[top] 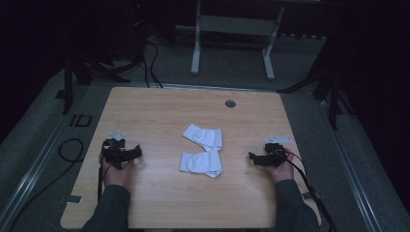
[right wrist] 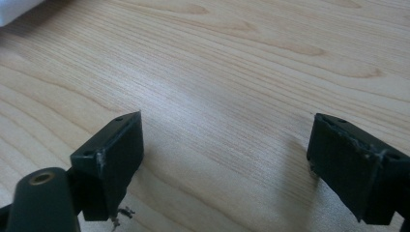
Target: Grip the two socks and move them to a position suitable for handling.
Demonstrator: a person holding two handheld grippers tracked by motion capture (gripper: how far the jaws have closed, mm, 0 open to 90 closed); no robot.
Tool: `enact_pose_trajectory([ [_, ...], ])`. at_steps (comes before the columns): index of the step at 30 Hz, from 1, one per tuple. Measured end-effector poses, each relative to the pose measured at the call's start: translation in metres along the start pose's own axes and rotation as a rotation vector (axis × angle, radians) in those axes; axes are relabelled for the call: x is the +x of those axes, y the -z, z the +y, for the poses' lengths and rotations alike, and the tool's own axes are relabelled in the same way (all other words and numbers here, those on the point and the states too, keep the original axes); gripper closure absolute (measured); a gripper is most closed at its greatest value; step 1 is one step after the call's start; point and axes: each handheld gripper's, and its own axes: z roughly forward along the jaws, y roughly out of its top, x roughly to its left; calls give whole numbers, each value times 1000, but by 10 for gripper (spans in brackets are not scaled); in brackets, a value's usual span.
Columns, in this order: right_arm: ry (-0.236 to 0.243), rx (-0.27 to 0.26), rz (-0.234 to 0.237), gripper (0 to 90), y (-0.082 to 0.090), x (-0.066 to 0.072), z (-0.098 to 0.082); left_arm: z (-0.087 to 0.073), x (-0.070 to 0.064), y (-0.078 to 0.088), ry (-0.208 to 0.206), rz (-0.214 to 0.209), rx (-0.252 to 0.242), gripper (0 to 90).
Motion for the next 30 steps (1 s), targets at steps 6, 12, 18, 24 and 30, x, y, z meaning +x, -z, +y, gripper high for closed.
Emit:
enact_pose_trajectory([
  [6,-11,8,7,390,11,2,2,0,0,0,0,0,0,142],
  [12,89,37,25,431,25,13,7,0,0,0,0,0,0,142],
  [18,103,43,29,438,35,15,9,0,0,0,0,0,0,142],
  [24,100,58,34,446,34,16,7,0,0,0,0,0,0,142],
  [30,123,59,41,455,37,20,10,0,0,0,-1,0,0,141],
])
